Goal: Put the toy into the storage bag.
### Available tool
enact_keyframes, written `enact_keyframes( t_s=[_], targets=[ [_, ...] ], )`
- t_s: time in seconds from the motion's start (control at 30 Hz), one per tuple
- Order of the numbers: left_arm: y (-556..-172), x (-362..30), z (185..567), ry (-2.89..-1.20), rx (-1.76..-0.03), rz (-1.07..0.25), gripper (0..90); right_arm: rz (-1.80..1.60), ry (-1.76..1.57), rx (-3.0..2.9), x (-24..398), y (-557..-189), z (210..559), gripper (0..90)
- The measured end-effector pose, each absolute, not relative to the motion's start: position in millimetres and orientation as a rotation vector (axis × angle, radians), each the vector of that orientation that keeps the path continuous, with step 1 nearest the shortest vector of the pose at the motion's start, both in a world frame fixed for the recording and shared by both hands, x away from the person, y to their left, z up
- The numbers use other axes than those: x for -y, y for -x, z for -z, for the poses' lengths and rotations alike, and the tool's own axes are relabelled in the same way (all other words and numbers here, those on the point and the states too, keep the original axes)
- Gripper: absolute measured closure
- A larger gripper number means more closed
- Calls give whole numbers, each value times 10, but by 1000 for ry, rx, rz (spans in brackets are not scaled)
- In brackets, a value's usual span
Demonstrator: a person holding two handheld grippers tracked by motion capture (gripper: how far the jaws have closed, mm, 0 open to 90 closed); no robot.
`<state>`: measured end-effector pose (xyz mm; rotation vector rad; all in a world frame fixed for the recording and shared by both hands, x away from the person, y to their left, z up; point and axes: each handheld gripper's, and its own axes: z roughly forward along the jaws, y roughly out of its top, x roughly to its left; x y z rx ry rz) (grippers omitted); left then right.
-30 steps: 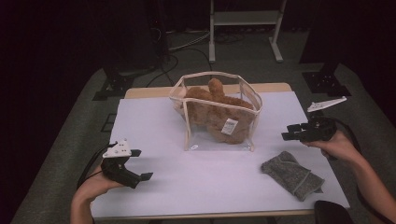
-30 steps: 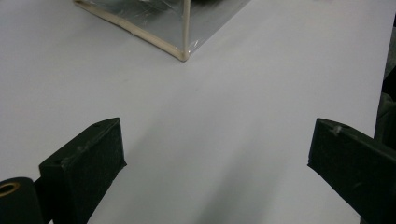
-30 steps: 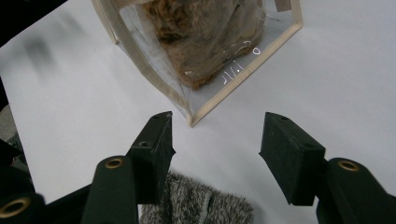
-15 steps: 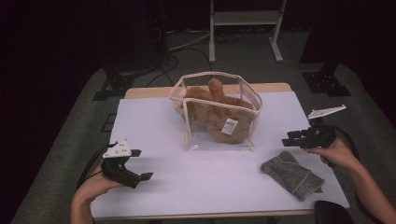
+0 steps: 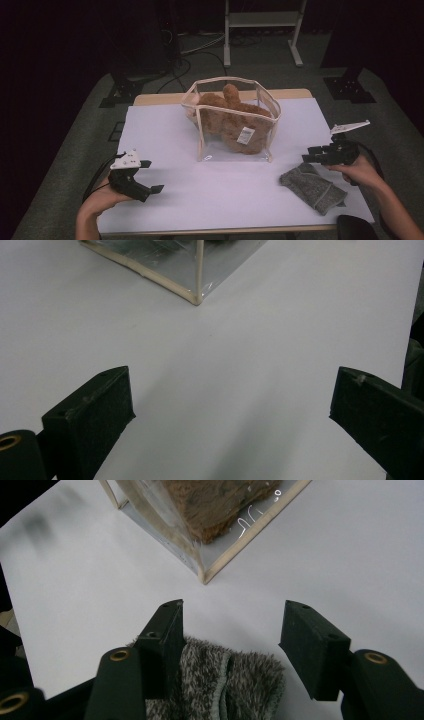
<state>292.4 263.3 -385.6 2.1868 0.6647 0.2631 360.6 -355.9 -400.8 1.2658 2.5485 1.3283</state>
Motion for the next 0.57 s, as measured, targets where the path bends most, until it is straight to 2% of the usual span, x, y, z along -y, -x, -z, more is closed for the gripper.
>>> enact_keyframes(
  t_s=[0.57],
  targets=[
    [-2926,-2624,3848,-2196,-656,-260,27,-1355,-1273,-2554,3553,-3497,4149,396]
  ],
)
